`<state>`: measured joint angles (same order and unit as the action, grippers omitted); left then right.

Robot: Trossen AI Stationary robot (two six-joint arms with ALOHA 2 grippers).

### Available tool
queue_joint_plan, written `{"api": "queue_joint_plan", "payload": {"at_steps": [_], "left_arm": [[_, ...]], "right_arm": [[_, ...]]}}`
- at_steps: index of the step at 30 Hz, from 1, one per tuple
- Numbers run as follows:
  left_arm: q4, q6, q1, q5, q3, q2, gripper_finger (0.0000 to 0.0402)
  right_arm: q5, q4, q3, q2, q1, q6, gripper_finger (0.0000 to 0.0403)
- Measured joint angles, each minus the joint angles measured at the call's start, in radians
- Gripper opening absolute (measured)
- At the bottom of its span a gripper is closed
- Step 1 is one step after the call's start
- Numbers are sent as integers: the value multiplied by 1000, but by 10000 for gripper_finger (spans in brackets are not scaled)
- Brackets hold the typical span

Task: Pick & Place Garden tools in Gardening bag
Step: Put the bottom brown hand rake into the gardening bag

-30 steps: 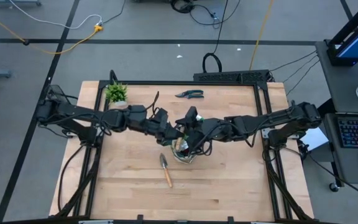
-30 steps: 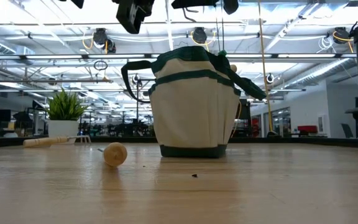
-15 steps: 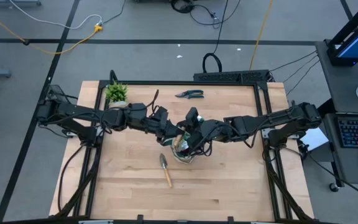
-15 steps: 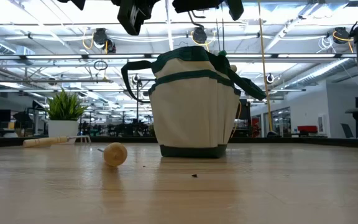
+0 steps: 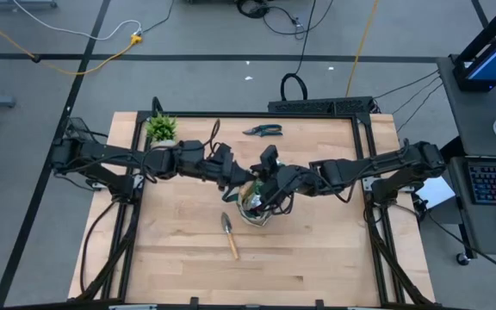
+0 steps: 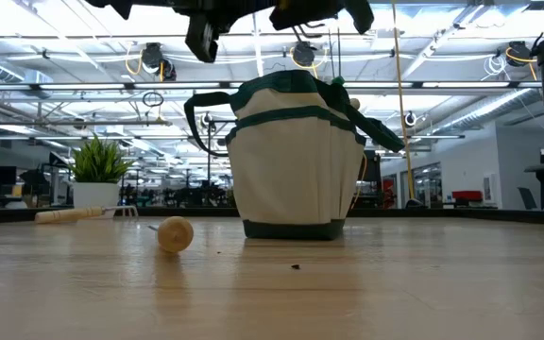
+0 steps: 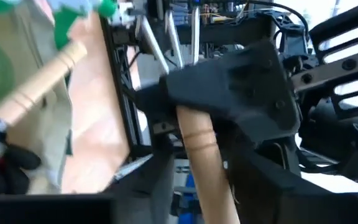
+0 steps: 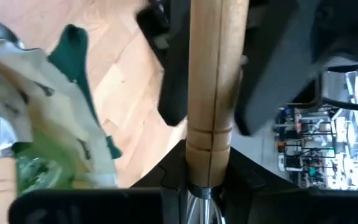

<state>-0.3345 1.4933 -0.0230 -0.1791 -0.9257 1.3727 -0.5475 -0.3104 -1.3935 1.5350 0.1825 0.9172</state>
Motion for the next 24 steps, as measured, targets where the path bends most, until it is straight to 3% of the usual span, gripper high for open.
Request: {"api": "queue_joint_plan", "payload": {"at_steps": [5,10,15,24], "left_arm": [[-16,-96,-30,0,0,0,215],[-20,-173,-68,-5,0,0,245],[-17,-316,-126,-74,0,0,245],[64,-523,-243,-205,0,0,211]], "right_arm": [[1,-69,0,0,0,-25,49],[0,-115,0,0,0,-48,49],[8,-183,0,0,0,-131,49],[105,-245,0,0,-6,-317,49]]}}
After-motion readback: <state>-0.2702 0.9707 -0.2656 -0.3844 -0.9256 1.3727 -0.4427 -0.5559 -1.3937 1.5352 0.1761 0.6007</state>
